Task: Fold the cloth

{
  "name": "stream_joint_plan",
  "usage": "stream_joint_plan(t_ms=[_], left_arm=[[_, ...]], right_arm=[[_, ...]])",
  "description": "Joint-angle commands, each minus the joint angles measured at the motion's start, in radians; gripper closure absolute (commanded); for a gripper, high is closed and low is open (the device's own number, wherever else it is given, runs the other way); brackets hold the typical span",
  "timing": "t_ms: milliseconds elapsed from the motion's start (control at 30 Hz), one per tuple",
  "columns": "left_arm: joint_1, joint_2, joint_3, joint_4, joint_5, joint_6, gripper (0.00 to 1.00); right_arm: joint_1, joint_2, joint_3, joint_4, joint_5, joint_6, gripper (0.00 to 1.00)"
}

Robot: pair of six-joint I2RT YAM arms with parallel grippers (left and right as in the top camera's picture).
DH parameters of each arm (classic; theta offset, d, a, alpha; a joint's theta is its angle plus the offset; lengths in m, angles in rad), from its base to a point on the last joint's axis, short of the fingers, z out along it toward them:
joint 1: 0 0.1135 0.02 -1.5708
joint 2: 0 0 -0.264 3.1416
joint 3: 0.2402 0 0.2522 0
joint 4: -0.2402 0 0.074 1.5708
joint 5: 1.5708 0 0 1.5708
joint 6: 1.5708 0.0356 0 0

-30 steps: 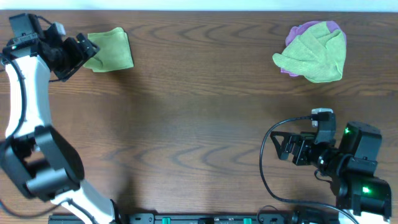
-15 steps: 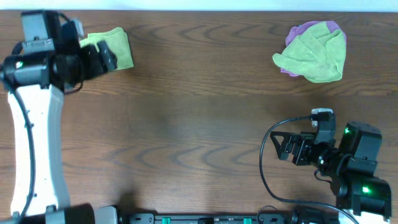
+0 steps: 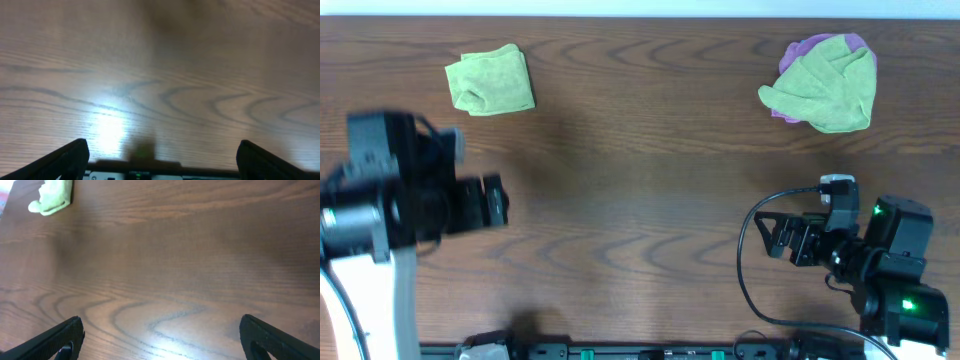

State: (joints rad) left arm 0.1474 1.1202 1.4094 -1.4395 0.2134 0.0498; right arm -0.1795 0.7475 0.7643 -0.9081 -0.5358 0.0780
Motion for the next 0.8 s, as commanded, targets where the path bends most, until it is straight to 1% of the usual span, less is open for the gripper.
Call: stream_joint_plan(t_ms=[0,100,200,300,433,567,700,767], left_arm=[[0.0,-0.106,-0.152,0.048,-0.01,0.021,0.05],[0.0,-0.219,-0.299,0.17,-0.005,0.021,0.05],[-0.007,-0.346,-0.454,0.335,-0.008,0.023,0.05],[-0.028,-0.486,-0.625,0.518,-0.039,0.026,0.05],[-0.066,-0.644,-0.83,0.696,-0.079,0.026,0.05],[-0.123,-0.779,-0.997,0.78,-0.129,0.026,0.04],[-0.17,-0.877,-1.086,0.78,-0.198,0.026,0.05],[-0.181,-0.92,-1.111,0.753,-0.222,0.026,0.05]], right_arm=[[-0.011,-0.003,-0.001,-0.001,-0.014,-0.012,0.01],[-0.012,-0.003,-0.001,-0.001,-0.014,-0.012,0.01],[-0.011,-0.003,-0.001,-0.001,-0.014,-0.012,0.01],[-0.011,-0.003,-0.001,-0.001,-0.014,-0.012,0.01],[-0.012,-0.003,-0.001,-0.001,-0.014,-0.012,0.01],[-0.012,-0.003,-0.001,-0.001,-0.014,-0.012,0.01],[-0.011,-0.003,-0.001,-0.001,-0.014,-0.012,0.01],[-0.012,-0.003,-0.001,-0.001,-0.014,-0.012,0.01]])
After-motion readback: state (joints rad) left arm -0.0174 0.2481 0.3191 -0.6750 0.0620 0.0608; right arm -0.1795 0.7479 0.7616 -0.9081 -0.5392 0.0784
